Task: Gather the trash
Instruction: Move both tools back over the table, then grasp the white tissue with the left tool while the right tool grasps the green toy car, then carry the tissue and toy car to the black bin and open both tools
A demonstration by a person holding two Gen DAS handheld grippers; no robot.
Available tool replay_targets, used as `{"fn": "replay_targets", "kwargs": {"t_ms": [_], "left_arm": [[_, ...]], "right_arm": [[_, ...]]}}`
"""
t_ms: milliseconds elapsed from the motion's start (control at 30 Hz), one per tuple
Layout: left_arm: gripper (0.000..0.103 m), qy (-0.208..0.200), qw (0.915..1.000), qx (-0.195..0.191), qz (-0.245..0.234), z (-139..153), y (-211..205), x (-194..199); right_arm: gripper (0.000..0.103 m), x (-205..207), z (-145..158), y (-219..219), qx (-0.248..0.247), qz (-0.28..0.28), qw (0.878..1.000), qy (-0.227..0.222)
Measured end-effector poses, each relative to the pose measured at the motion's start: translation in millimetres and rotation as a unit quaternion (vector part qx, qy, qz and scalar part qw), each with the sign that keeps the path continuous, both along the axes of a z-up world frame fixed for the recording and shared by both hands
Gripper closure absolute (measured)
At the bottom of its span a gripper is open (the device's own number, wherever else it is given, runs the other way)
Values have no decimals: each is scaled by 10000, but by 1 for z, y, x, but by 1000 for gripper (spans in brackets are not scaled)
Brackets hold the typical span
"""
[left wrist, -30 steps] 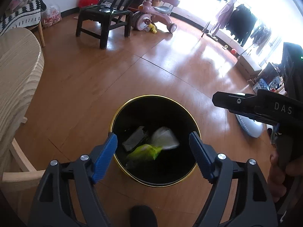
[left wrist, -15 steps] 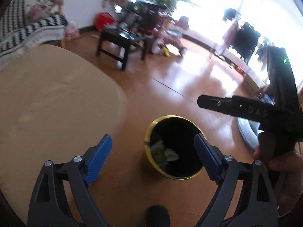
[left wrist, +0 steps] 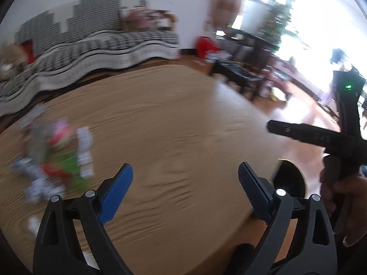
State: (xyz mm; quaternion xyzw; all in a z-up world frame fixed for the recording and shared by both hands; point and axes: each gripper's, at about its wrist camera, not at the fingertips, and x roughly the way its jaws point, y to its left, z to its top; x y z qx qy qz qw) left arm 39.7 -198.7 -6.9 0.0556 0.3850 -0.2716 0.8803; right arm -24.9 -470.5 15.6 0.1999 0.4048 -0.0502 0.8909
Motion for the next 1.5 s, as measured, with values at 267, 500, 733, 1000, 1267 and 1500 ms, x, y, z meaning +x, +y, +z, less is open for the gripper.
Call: {"fn": "replay_targets", "kwargs": {"t_ms": [267, 500, 733, 1000, 1267, 1500], "left_arm": [[12, 141, 9900, 373, 1353, -12, 130, 13], [12, 521, 9812, 357, 1825, -31, 190, 10], [12, 1106, 9750, 291, 1904, -66, 195, 14], [34, 1203, 9749, 201, 1864, -78, 189, 14], [83, 1026, 9794, 263, 1717, -70, 182, 10], [91, 899, 9790, 193, 1819, -61, 187, 11]], "right_arm": [[22, 71, 1, 130, -70, 1168, 9931, -14], [22, 105, -21, 212, 65, 1927, 9811, 182], [38, 127, -44, 255, 238, 2265, 9727, 451], [73, 143, -67, 275, 264, 2442, 9662, 778], [91, 138, -62, 281, 126, 2564, 9643, 645], [91, 130, -39, 272, 137, 2421, 9697, 289]]}}
